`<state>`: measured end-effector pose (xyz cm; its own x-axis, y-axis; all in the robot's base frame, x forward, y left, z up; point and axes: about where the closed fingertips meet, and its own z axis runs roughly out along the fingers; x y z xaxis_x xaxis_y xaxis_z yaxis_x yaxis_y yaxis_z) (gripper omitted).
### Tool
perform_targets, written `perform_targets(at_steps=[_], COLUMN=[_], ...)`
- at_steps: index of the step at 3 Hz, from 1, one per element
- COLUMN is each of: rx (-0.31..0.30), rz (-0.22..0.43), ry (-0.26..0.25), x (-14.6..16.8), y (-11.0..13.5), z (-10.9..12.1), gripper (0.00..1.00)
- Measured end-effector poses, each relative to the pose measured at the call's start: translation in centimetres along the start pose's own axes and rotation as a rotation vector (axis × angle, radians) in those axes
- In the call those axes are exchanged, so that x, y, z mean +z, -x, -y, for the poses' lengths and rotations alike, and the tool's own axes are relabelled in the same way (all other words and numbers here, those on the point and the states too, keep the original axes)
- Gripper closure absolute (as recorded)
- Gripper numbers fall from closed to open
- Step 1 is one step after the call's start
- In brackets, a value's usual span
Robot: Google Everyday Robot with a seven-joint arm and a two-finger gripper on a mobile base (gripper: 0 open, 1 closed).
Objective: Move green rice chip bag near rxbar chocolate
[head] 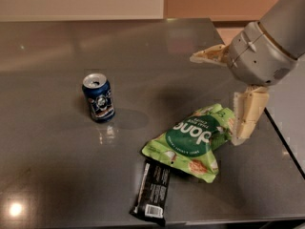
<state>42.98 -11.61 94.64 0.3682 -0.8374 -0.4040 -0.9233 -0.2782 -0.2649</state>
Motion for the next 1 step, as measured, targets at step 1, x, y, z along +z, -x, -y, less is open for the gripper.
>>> perform_targets(at_steps=[1], rx=[0.000], rz=[0.000], ry=[0.000], x=[0.00], y=[0.00], z=[0.00], gripper=[0.00])
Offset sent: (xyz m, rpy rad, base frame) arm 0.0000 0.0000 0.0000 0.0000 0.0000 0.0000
